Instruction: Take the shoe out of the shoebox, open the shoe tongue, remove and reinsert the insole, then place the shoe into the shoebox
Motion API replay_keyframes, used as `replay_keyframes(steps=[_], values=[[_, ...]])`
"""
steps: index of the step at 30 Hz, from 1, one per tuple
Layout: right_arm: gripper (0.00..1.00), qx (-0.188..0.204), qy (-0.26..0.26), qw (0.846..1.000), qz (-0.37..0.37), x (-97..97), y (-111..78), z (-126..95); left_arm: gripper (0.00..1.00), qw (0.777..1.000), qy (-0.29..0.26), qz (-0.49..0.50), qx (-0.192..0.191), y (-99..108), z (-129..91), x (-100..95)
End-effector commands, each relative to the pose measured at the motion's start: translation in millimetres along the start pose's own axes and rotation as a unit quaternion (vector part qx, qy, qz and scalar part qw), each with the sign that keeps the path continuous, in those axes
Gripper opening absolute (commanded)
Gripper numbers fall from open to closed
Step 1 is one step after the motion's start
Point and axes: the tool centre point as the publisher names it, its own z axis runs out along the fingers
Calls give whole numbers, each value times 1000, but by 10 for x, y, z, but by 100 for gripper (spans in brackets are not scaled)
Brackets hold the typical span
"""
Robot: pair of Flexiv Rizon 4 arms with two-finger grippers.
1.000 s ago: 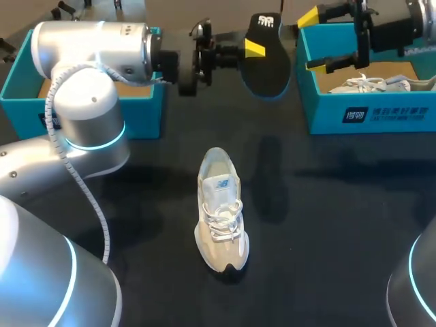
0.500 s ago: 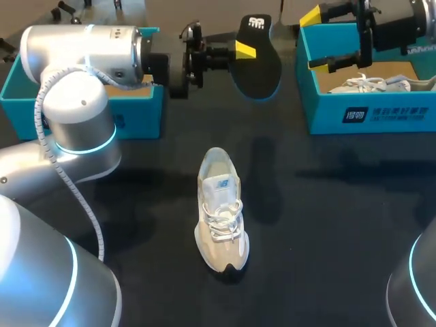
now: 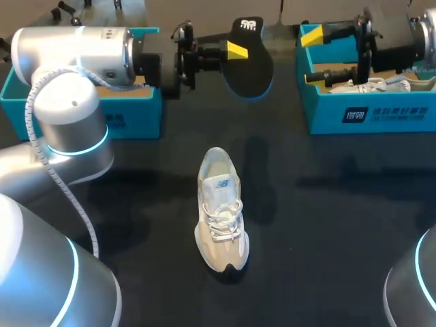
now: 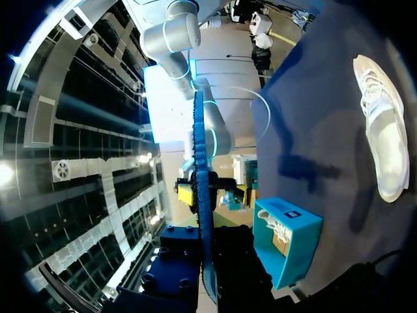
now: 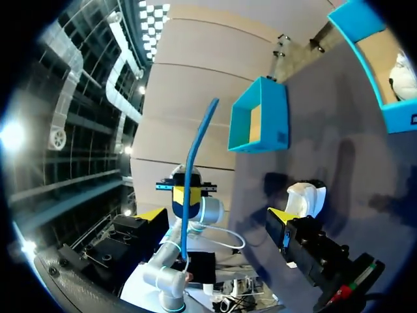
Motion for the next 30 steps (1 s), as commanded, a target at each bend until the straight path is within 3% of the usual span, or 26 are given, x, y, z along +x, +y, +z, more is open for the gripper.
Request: replay_keyframes(steps=[1,15,30], values=[[100,-13,6,1000,1,-32,-114,-57,0,1000,0,-1,1,-6,-21,1],[100,-25,31,999,-6,-95,-274,-301,0,1000,0,-8,3,-28,-103,12],[100,-27,21,999,6,-103,-290,-317,0,1000,1,-8,2,-26,-109,13]])
